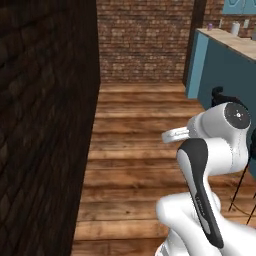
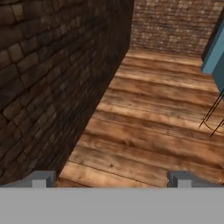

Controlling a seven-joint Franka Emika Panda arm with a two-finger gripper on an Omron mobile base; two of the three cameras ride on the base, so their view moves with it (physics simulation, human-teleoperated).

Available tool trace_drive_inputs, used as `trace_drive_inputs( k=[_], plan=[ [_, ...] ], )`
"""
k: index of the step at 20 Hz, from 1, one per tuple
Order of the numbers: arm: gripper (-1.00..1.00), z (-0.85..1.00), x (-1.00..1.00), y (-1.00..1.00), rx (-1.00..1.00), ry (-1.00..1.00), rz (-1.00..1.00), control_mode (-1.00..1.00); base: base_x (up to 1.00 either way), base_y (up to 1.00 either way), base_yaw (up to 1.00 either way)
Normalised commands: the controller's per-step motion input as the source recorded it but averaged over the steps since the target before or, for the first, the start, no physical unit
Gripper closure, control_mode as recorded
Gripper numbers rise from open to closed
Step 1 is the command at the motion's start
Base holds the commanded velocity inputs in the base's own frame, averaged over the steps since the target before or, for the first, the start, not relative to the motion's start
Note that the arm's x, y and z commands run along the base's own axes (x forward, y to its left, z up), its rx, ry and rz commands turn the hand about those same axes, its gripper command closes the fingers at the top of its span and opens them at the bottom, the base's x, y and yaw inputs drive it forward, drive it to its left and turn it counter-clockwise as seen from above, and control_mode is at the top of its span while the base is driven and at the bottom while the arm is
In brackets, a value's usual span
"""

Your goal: Four empty soda cans are scattered around the kitchen. Gather all the cans and cluster them next to the stove for recycling.

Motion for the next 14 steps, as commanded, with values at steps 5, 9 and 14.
trace_drive_inputs(
  k=[5,9,14],
  plan=[
    [-1.00,0.00,0.00,0.00,0.00,0.00,0.00,1.00,0.72,-0.03,-0.11],
    [-1.00,0.00,0.00,0.00,0.00,0.00,0.00,1.00,0.85,0.01,-0.07],
    [-1.00,0.00,0.00,0.00,0.00,0.00,0.00,1.00,0.96,0.00,-0.12]
  ],
)
